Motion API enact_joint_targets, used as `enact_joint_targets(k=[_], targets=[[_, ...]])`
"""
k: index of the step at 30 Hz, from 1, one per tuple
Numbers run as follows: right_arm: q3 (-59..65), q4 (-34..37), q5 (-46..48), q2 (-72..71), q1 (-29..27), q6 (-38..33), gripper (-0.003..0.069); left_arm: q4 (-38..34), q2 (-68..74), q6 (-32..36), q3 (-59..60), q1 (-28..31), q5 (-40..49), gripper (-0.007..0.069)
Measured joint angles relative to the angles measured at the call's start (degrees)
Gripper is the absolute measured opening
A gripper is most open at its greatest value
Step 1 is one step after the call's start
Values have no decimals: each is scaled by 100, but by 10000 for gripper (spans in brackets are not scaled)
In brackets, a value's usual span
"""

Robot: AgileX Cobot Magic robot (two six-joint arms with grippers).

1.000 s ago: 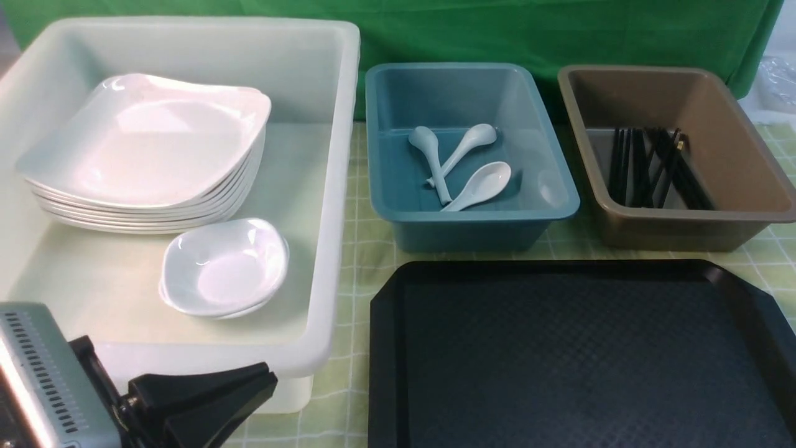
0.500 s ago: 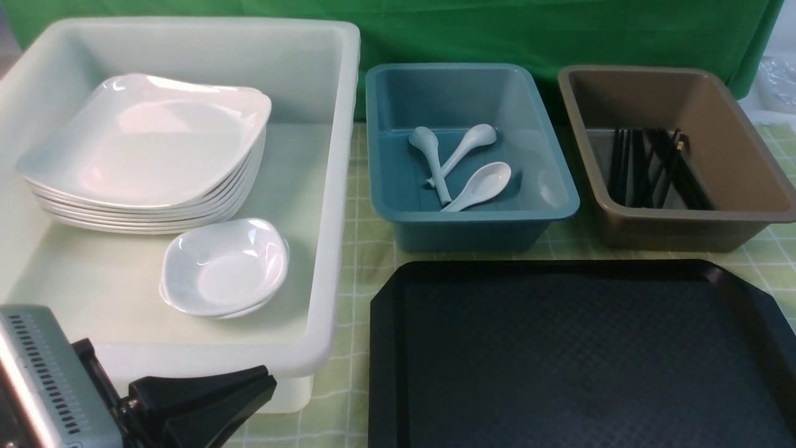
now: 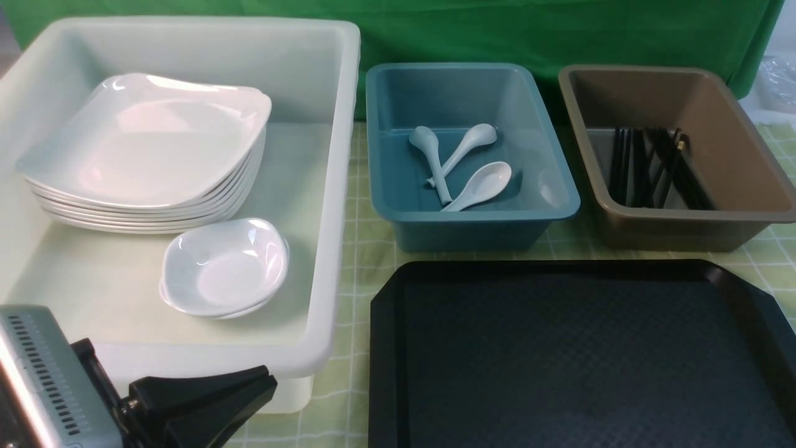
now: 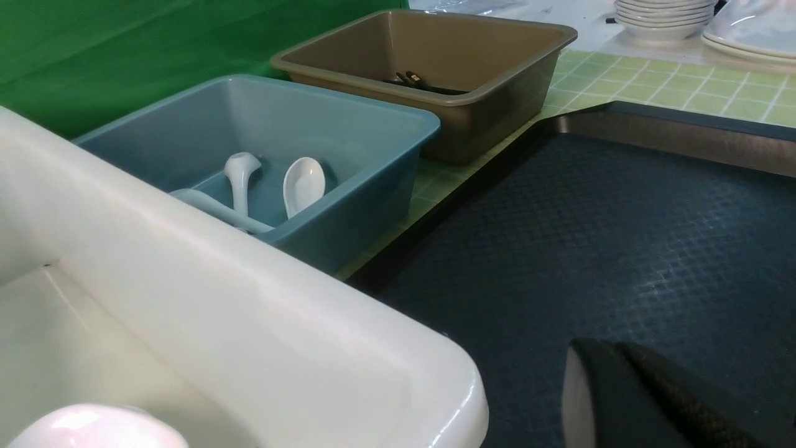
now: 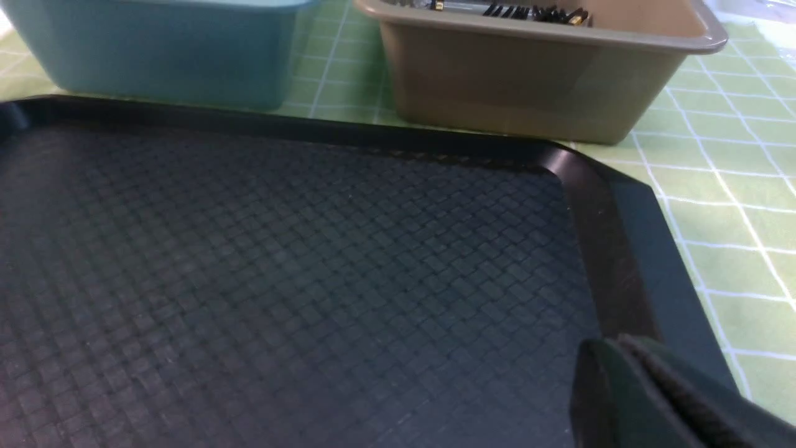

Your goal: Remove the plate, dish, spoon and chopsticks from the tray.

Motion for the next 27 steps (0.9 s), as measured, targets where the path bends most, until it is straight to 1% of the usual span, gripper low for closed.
enact_joint_targets(k=[15,18,20,22,23,24,25,26,27], targets=[[0,0,-2,0,0,-5,70,24,-19,16,21,0,-60,10],[0,0,-2,0,0,-5,79,30,-160,194,71,161,-216,10],[0,0,-2,0,0,-5,86,-122,-351,255,109,456,-279,10],[0,0,-2,0,0,-5,92,-372,-632,284,157,888,-279,10],[0,0,-2,0,0,-5,95,-471,-804,283,176,1144,-290,10],[0,0,-7,0,0,-5,98,-705,-1128,283,228,1615,-303,10],[0,0,-7,0,0,-5,98,-705,-1129,283,236,1615,-303,10],[0,0,-7,0,0,-5,103,-890,-1520,283,329,2188,-325,10],[0,0,-7,0,0,-5,107,-1018,-1767,283,399,2557,-338,10]])
